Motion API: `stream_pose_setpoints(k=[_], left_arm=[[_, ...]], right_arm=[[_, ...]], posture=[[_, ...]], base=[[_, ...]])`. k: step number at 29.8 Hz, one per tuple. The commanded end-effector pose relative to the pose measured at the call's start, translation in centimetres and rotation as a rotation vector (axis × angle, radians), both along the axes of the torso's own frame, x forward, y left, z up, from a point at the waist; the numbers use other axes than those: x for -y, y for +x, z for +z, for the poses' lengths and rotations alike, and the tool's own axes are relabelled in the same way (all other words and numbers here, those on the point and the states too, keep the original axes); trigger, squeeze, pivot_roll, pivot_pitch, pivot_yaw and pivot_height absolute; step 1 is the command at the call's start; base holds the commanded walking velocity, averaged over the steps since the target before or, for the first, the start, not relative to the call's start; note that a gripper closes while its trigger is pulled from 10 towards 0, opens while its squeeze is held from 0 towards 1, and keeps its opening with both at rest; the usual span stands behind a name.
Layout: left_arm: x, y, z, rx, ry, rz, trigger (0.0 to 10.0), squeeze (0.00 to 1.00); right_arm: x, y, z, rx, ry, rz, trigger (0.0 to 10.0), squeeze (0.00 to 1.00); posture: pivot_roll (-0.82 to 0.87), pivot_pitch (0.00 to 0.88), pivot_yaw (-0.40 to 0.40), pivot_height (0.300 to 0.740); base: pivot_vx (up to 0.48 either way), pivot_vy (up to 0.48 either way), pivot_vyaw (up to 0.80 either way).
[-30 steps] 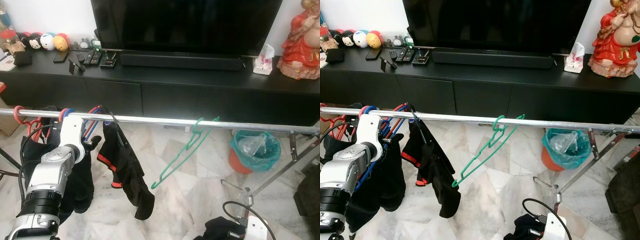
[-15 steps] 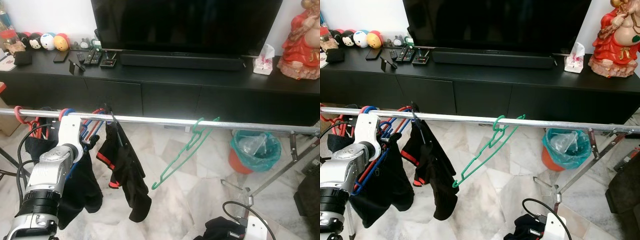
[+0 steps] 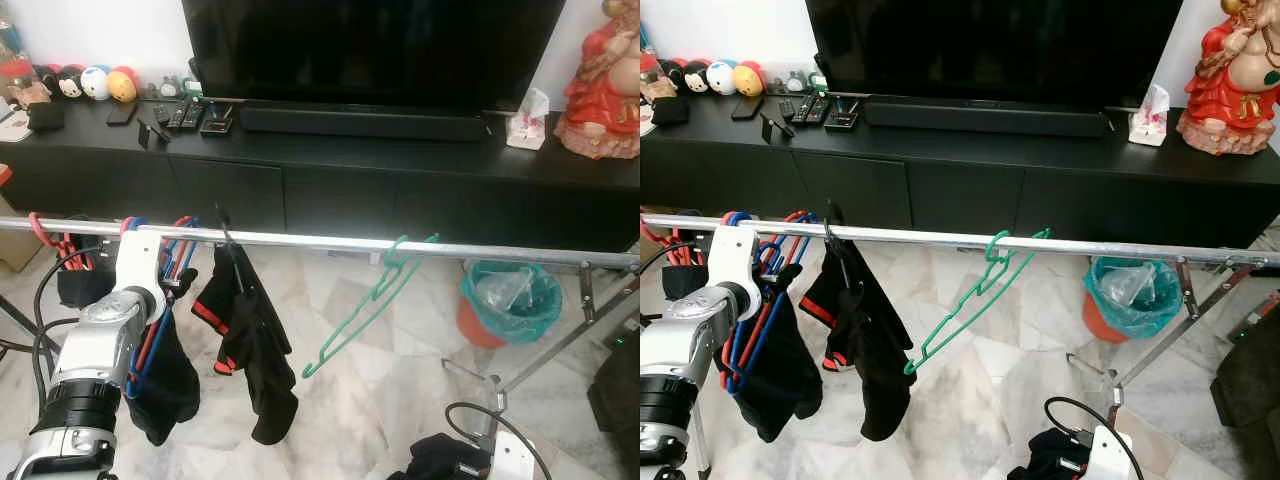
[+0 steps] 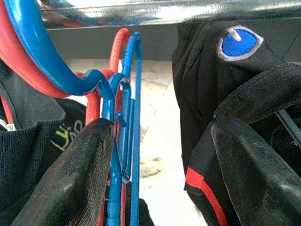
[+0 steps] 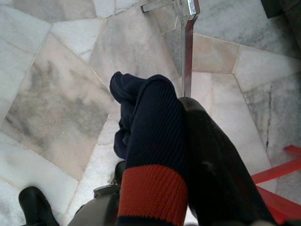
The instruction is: Hang hanger
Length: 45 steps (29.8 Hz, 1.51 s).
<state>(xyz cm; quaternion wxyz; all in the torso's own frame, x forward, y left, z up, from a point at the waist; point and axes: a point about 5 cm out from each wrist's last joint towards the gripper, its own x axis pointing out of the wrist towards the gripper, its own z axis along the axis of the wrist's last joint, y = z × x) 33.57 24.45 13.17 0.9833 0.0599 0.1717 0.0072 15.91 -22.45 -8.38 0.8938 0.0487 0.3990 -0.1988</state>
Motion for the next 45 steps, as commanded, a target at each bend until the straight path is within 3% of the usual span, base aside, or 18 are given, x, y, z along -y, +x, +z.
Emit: stream_pose_setpoints(k=[1, 25, 36, 45], left_arm=[[-0.3, 0.2, 0.2, 0.008, 0.026, 0.008, 10.0, 0.00], [0.4, -0.1, -1.8, -0.052, -0.002, -0.011, 10.0, 0.00], [0.7, 0.4, 0.8, 0.017, 0.017, -0.037, 10.0, 0.00], [1.6, 0.6, 1.1, 0.008, 0.019, -0.079, 10.0, 0.00]], right_arm=[[-0.1, 0.1, 0.0, 0.001, -0.003, 0.007, 10.0, 0.00], [-0.1, 0.0, 0.0, -0.002, -0.001, 0.006, 10.0, 0.00], [-0.1, 0.0, 0.0, -0.003, 0.000, 0.010, 10.0, 0.00], [-0.2, 0.1, 0.0, 0.001, 0.001, 0.009, 10.0, 0.00]], posture=[[0.03, 0.039, 0.009, 0.740], [0.03, 0.040, 0.009, 0.740], [0.03, 0.041, 0.007, 0.740], [0.03, 0.039, 0.010, 0.740]], base=[[0.000, 0.000, 0.00], [0.000, 0.000, 0.00], [0.000, 0.000, 0.00], [0.000, 0.000, 0.00]])
